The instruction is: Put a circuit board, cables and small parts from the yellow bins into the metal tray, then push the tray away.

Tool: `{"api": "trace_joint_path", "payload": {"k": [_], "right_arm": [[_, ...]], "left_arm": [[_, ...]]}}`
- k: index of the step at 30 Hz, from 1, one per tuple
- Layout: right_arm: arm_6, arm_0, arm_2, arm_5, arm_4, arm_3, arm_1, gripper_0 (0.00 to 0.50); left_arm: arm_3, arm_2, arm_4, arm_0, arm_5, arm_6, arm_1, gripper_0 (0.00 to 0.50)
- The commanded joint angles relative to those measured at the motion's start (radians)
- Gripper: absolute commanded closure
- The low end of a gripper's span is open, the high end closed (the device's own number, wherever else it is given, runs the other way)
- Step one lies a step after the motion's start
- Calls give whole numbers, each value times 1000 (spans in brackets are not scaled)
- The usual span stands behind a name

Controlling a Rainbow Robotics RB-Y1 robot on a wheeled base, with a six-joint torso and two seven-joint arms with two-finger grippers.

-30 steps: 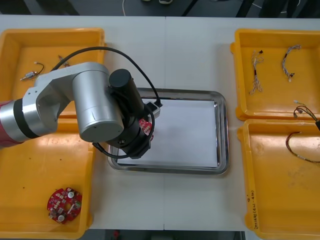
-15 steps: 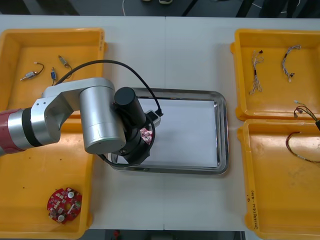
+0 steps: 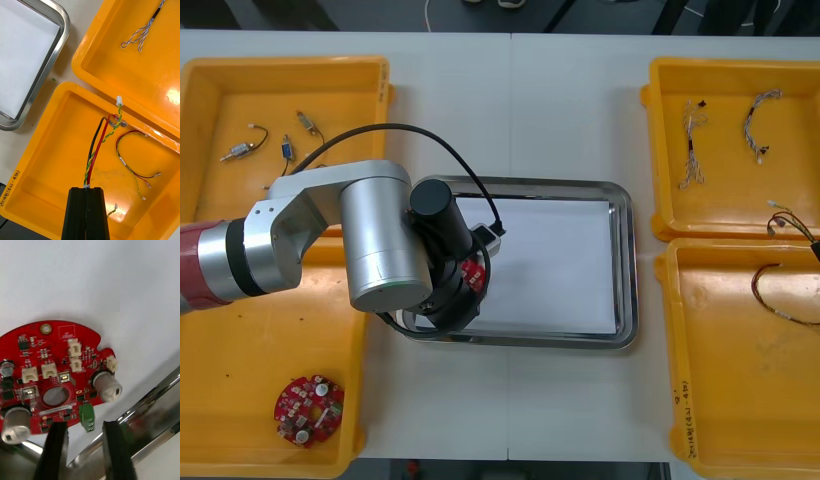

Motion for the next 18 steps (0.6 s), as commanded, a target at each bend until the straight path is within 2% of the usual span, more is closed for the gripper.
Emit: {"api": "trace_joint_path", "payload": {"k": [1, 9, 18], "right_arm": [[-18, -21, 11, 3, -4, -19, -39, 500], [-18, -21, 11, 3, -4, -19, -39, 500], [-19, -21, 12, 3, -4, -35, -43, 500]], "left_arm": [[-35, -14, 1, -38, -11, 128, -2, 0], [-87, -14, 6, -38, -5, 154, 21, 0], [-167, 19, 29, -38, 23, 175, 85, 0]]}}
